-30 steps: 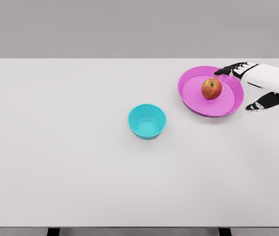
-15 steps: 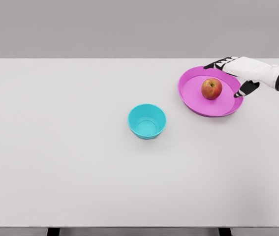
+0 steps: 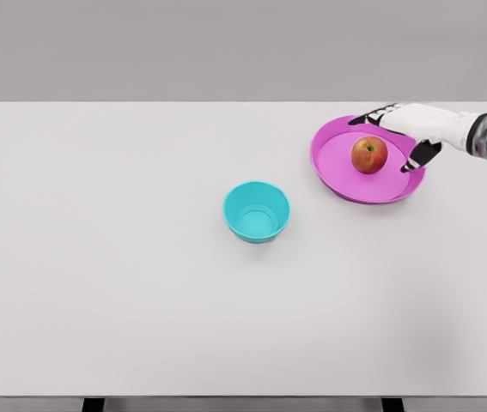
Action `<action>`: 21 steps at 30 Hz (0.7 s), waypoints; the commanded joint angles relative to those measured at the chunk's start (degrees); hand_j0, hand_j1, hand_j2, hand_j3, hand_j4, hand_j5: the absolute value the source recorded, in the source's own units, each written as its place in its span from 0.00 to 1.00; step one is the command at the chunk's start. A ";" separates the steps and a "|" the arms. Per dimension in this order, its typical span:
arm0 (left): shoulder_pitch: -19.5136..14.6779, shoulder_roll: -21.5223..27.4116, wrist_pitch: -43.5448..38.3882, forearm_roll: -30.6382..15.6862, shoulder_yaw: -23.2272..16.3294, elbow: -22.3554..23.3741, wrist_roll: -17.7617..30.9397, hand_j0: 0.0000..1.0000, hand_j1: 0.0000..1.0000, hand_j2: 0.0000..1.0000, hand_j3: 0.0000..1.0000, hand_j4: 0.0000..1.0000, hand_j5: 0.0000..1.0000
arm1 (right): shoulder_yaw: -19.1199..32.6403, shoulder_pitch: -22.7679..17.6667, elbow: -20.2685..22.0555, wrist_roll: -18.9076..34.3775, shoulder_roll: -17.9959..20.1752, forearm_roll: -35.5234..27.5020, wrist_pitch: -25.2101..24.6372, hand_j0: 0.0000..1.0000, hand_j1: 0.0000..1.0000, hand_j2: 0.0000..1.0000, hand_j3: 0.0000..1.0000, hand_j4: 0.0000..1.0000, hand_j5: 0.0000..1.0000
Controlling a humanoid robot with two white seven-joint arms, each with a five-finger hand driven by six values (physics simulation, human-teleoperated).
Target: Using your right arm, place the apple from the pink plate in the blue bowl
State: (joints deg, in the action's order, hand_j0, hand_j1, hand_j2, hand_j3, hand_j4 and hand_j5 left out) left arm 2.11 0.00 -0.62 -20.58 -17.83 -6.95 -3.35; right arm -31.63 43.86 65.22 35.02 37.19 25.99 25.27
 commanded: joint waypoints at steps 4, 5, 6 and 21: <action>-0.09 0.00 0.00 0.01 0.08 0.00 0.01 1.00 1.00 1.00 1.00 1.00 1.00 | -1.24 1.49 -5.45 -0.02 -2.21 -0.07 1.97 1.00 1.00 1.00 1.00 1.00 1.00; -0.09 0.00 0.00 0.01 -0.01 0.00 0.01 1.00 1.00 1.00 1.00 1.00 1.00 | -1.42 2.11 -6.86 -0.02 -2.91 -0.07 2.42 1.00 1.00 1.00 1.00 1.00 1.00; 0.00 0.00 0.00 0.01 -0.01 0.00 0.01 1.00 1.00 1.00 1.00 1.00 1.00 | -1.50 2.29 -7.48 -0.02 -3.18 -0.07 2.51 1.00 1.00 1.00 1.00 1.00 1.00; -0.09 0.00 0.00 0.01 0.08 0.00 0.01 1.00 1.00 1.00 1.00 1.00 1.00 | -3.79 4.83 -14.68 -0.02 -6.34 1.52 4.00 1.00 1.00 1.00 1.00 1.00 1.00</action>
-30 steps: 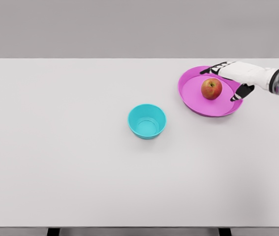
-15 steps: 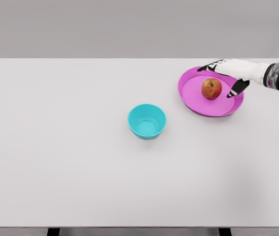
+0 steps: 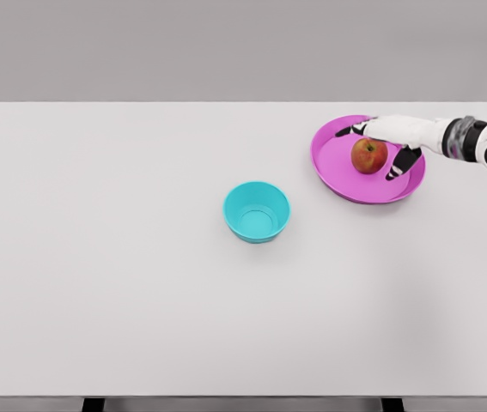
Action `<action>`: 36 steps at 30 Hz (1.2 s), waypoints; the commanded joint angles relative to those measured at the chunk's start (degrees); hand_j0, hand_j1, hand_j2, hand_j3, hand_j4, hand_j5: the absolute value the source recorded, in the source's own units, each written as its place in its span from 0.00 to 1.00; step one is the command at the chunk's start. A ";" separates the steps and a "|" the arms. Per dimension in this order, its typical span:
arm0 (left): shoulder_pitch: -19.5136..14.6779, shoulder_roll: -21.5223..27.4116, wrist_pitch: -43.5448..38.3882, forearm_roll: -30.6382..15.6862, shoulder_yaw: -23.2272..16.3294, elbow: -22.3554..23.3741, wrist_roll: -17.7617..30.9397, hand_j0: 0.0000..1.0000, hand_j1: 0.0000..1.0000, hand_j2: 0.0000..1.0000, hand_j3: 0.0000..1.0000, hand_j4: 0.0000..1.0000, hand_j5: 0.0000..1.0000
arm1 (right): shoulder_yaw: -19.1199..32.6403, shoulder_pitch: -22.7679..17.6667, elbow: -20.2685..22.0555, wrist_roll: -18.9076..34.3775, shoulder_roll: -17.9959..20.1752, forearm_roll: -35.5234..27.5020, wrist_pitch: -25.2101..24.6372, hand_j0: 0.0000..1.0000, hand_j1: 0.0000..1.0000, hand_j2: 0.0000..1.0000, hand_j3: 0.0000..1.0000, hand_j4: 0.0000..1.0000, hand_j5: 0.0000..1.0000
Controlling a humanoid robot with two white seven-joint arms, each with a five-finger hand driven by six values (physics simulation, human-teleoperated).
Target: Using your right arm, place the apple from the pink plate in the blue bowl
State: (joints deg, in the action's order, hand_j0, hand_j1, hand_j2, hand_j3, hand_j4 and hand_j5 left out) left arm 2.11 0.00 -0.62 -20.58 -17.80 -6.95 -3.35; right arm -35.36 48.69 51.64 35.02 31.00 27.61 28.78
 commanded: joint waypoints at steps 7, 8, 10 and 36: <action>-0.09 0.00 0.00 0.01 -0.04 0.01 0.01 1.00 1.00 1.00 1.00 1.00 1.00 | 0.12 0.09 -1.19 -0.02 0.37 -0.10 0.67 0.98 0.98 0.98 0.98 0.98 0.98; -0.09 0.00 0.00 0.01 0.05 0.01 0.01 1.00 1.00 1.00 1.00 1.00 1.00 | 0.12 0.09 -1.19 -0.02 0.37 -0.10 0.67 0.96 0.96 0.96 0.96 0.96 0.96; 0.00 0.00 0.00 0.01 -0.04 0.01 0.01 1.00 1.00 1.00 1.00 1.00 1.00 | 0.03 0.00 -1.19 -0.02 0.37 -0.01 0.67 0.90 0.90 0.90 0.90 0.90 0.90; -0.09 0.00 0.00 0.01 -0.04 0.01 0.01 1.00 1.00 1.00 1.00 1.00 1.00 | 0.65 0.18 -3.82 -0.02 -2.09 2.72 1.81 0.51 0.51 0.51 0.51 0.51 0.51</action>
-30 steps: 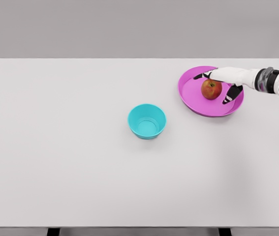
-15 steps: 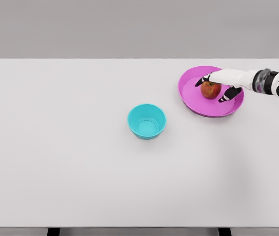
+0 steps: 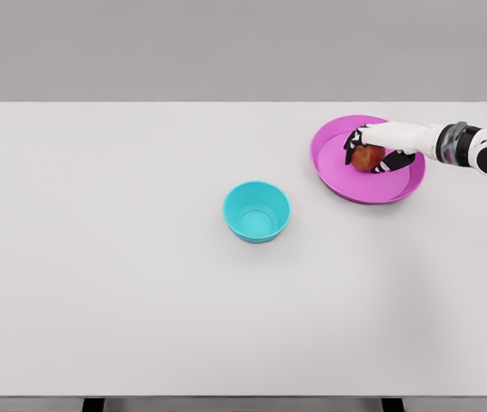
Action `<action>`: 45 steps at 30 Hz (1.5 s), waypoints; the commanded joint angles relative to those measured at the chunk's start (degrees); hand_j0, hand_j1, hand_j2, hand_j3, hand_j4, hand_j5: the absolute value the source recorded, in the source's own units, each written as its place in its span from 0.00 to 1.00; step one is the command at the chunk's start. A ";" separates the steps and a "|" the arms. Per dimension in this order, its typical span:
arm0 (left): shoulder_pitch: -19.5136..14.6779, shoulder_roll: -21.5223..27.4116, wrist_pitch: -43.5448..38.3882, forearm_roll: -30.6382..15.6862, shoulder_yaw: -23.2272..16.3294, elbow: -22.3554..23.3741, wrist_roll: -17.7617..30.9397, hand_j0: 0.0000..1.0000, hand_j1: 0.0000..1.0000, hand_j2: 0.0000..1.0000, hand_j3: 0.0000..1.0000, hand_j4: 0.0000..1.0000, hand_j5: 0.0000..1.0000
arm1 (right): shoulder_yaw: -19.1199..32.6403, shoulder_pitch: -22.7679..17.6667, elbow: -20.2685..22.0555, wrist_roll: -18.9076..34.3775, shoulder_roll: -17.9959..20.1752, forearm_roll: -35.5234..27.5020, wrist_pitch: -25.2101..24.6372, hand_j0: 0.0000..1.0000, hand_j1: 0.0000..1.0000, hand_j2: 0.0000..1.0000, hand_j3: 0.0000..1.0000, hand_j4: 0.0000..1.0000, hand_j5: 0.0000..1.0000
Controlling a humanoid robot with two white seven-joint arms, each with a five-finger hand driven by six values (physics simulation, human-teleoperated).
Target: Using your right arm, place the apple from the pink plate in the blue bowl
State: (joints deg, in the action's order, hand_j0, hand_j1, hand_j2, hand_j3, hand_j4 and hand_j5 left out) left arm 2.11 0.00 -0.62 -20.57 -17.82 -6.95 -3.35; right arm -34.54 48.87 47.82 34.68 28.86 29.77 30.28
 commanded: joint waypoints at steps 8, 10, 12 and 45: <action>-0.09 0.00 0.00 0.01 0.06 0.01 0.01 1.00 1.00 1.00 1.00 1.00 1.00 | 3.86 -0.70 4.92 0.32 0.76 0.47 0.22 0.50 0.50 0.50 0.50 0.50 0.50; -0.09 0.00 0.00 0.01 -0.02 0.01 0.01 1.00 1.00 1.00 1.00 1.00 1.00 | 5.45 -0.79 6.85 0.32 0.85 0.47 0.22 0.48 0.48 0.48 0.48 0.48 0.48; -0.09 0.00 0.00 0.01 0.06 0.01 0.01 1.00 1.00 1.00 1.00 1.00 1.00 | 5.71 -0.79 7.55 0.32 0.85 0.38 0.13 0.48 0.48 0.48 0.48 0.48 0.48; -0.09 0.00 0.00 0.01 -0.02 0.01 0.01 1.00 1.00 1.00 1.00 1.00 1.00 | 2.99 -11.69 49.13 0.32 2.69 -8.59 -8.31 0.48 0.48 0.48 0.48 0.48 0.48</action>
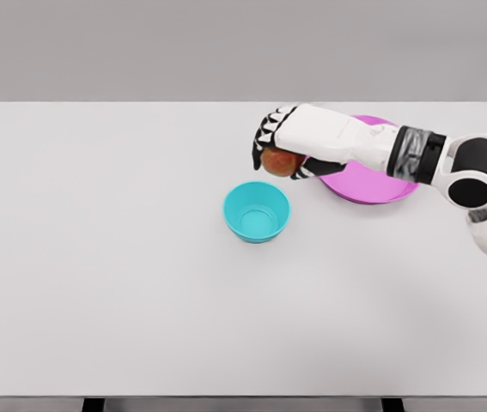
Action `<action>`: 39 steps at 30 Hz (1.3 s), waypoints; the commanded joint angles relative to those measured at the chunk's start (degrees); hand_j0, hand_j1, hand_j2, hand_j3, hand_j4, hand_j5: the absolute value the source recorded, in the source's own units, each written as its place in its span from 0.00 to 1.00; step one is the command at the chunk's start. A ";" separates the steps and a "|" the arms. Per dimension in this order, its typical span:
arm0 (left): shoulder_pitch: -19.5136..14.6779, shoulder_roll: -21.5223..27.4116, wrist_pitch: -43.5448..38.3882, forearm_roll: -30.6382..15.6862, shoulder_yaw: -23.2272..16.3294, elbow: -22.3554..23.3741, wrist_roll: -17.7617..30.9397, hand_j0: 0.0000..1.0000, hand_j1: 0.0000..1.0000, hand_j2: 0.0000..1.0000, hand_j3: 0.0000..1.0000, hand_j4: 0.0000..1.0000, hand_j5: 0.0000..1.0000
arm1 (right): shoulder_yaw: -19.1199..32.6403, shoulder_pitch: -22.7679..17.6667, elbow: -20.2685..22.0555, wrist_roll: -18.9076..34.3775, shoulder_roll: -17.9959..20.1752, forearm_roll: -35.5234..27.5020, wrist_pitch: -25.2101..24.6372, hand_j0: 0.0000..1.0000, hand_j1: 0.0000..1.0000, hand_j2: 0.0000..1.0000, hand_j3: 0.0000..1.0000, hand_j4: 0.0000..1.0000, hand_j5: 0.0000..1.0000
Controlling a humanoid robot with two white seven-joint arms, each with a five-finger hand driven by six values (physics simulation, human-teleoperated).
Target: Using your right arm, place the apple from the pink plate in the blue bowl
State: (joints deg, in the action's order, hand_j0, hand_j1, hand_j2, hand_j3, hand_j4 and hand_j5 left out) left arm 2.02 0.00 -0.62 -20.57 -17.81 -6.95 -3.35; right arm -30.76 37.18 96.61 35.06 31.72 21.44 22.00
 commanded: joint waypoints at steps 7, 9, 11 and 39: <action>0.09 0.00 0.00 0.01 -0.03 0.00 0.01 1.00 1.00 1.00 1.00 1.00 1.00 | -3.08 0.09 0.50 -0.06 -0.08 -0.26 3.40 0.48 0.48 0.48 0.48 0.48 0.48; 0.00 0.00 0.00 0.01 -0.03 0.00 0.01 1.00 1.00 1.00 1.00 1.00 1.00 | -3.26 -0.09 0.50 -0.06 -0.16 -0.26 3.49 0.49 0.49 0.49 0.49 0.49 0.49; 0.09 0.00 0.00 0.01 -0.03 0.00 0.01 1.00 1.00 1.00 1.00 1.00 1.00 | -3.26 -0.09 0.50 -0.06 0.01 -0.26 3.40 0.49 0.49 0.49 0.49 0.49 0.49; 0.00 0.00 0.00 0.01 -0.03 0.00 0.01 1.00 1.00 1.00 1.00 1.00 1.00 | -0.27 -2.02 1.47 -0.06 14.33 -5.27 8.41 1.00 1.00 1.00 1.00 1.00 1.00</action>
State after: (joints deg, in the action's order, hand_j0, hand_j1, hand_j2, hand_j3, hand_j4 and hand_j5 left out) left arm 2.02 -0.01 -0.62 -20.57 -17.81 -6.95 -3.35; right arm -31.85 33.93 98.00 35.04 42.29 18.41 29.20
